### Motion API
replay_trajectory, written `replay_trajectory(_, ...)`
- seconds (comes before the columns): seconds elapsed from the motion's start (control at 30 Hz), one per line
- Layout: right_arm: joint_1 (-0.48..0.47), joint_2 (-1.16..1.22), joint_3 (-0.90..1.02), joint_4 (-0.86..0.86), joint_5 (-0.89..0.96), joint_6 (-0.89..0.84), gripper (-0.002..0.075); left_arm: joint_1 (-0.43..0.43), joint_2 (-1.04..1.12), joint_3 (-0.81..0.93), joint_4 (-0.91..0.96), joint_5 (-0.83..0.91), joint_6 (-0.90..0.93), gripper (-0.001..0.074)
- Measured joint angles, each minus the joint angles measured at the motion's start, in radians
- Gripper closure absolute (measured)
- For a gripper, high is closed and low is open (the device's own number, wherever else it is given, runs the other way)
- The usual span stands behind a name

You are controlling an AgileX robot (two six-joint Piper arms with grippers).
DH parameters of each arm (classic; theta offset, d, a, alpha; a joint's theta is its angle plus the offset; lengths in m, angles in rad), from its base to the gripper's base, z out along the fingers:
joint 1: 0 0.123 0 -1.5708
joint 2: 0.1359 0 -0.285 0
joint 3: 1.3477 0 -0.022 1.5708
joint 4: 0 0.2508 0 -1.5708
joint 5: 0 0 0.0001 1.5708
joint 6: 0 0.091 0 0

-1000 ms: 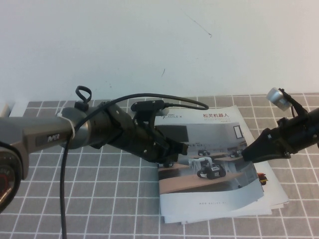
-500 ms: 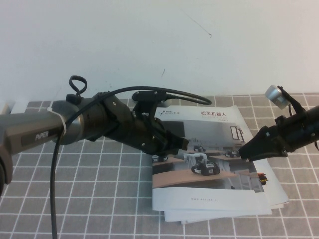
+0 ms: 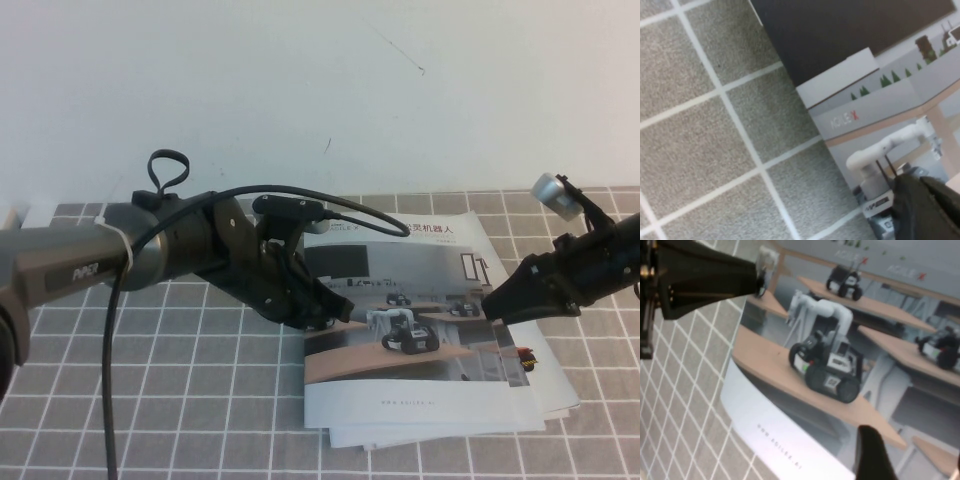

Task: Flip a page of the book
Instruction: Open the closed book

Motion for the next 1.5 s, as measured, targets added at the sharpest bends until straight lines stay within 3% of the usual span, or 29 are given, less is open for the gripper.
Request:
replay_trajectory(0.57,0.088,0.02,0.0,-0.049,-0.111,0.04,0.037,0.0,0.014,0.0,0.046,0.0,-0.006,0.0738)
replay_trajectory(1.1,0.084,0.015,-0.01,-0.187,-0.143,0.162,0.0372,0.0,0.014,0.0,0.021,0.003,-0.007,0.0738)
replay_trajectory(1.5,0.089,0.017,-0.008,-0.078,-0.104,0.1,0.0374,0.0,0.014,0.0,-0.039,0.003,0.003,0.0738)
